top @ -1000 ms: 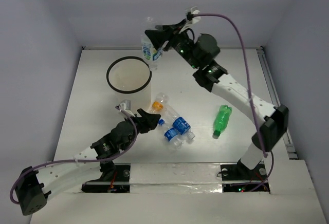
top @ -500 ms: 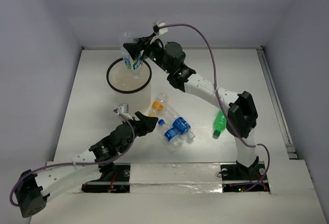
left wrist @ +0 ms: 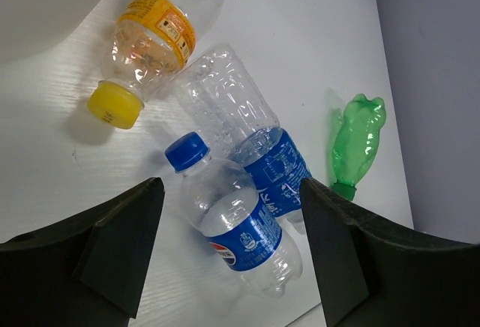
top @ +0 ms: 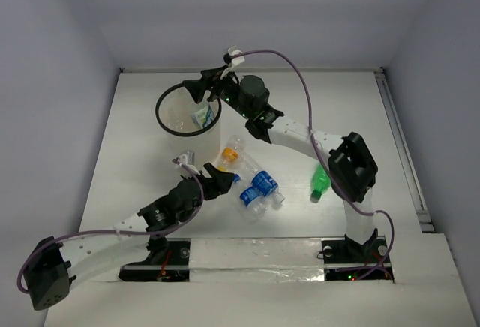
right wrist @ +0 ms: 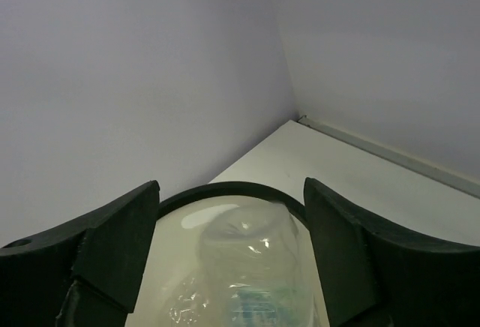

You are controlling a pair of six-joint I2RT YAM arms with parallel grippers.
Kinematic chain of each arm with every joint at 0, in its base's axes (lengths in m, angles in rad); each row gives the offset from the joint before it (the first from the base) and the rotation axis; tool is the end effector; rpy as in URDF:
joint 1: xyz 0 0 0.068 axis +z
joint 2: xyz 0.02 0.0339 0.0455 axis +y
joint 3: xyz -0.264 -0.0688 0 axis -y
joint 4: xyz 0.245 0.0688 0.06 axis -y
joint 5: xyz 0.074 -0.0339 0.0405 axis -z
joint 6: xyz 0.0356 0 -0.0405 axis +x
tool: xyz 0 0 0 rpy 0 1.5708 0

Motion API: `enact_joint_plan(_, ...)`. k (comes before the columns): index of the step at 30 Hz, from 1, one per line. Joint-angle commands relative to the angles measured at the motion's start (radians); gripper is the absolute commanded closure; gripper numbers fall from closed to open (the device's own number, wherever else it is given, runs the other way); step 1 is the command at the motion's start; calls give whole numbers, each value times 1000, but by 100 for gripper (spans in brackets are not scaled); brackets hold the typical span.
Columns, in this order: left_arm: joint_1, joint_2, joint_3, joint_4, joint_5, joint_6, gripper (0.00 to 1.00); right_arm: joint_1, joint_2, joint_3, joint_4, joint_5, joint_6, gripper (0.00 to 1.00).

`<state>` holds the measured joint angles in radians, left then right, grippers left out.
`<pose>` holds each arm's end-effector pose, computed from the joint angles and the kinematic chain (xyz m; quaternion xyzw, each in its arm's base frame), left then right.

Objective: Put the plastic bottles in the bin

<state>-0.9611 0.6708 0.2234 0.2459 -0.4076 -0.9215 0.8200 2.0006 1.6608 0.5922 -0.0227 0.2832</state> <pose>0.1058 -0.1268 0.2044 -0.1129 0.7610 -0.4083 0.4913 0.3317 0.3567 0.3558 -0.1711 0.5881 0.4201 0.6696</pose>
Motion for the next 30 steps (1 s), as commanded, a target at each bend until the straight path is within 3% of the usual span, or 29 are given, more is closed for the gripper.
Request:
enact_joint_plan(1,-8,35,53,58,0,16,29,13,-100,2,87,3,-26,16)
enact_joint_plan(8,-18,168,126,66,-10,44,24,13,-187,-67,90,4,-32,11)
enact_joint_plan(9,-27,186,137,69,-11,47,24,13,-207,-91,96,18,-32,19)
enact_joint_plan(12,-50,254,192,72,-26,64,22,13,-325,-220,113,56,-30,62)
enact_joint_plan(15,-70,317,237,58,-57,79,22,13,-488,-393,113,107,-16,94)
enact_joint_plan(22,-70,486,358,23,-97,107,19,13,-828,-737,40,176,62,94)
enact_joint_plan(25,-70,584,413,0,-108,113,19,13,-959,-814,-90,202,89,92)
enact_joint_plan(29,-70,645,453,-26,-118,118,18,13,-1121,-869,-286,240,94,86)
enact_joint_plan(30,-70,657,465,-37,-123,121,19,13,-1154,-883,-316,242,97,78)
